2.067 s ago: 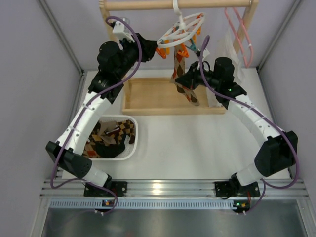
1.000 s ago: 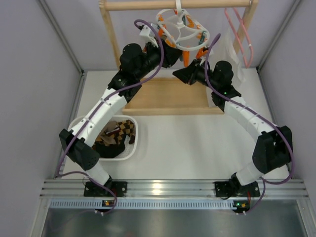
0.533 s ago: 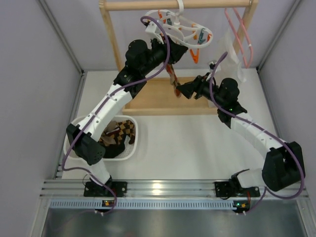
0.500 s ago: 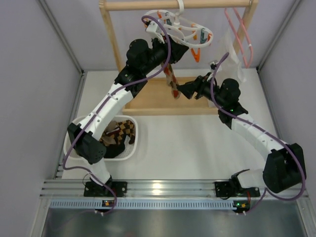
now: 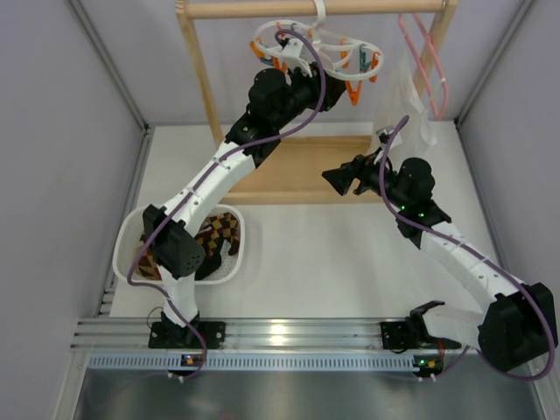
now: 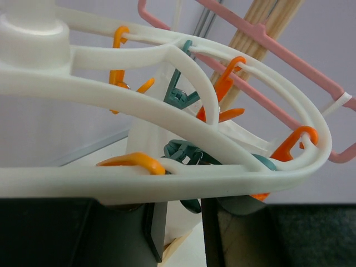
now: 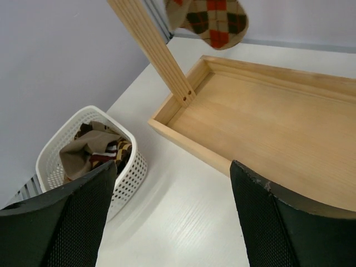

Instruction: Remove the socks clipped to the hanger

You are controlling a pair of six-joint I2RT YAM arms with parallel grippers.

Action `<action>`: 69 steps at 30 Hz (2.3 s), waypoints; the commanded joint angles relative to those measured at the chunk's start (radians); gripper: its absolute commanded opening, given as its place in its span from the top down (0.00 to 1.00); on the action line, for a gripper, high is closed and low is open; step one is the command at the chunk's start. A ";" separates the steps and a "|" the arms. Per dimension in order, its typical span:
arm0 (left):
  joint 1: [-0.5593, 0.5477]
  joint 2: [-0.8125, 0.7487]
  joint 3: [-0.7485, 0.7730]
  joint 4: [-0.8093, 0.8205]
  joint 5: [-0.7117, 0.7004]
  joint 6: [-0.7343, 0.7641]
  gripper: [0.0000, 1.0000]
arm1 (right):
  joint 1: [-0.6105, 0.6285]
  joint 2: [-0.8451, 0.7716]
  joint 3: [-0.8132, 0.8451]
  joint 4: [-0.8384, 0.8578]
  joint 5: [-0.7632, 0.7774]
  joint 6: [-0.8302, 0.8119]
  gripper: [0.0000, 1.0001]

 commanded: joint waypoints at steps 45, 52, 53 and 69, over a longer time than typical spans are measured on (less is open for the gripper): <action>0.192 -0.665 -0.901 0.075 -0.076 0.109 0.02 | 0.138 0.058 -0.019 0.094 0.123 0.062 0.14; 0.329 -0.426 -0.801 0.246 0.155 0.140 0.02 | 0.138 -0.161 -0.115 -0.035 0.103 -0.001 0.14; 0.352 -0.379 -0.795 0.294 0.182 0.133 0.02 | 0.136 -0.184 -0.126 -0.050 0.094 -0.008 0.14; 0.378 -0.048 -0.609 0.620 0.488 0.065 0.03 | 0.136 -0.427 -0.189 -0.145 -0.068 -0.065 0.12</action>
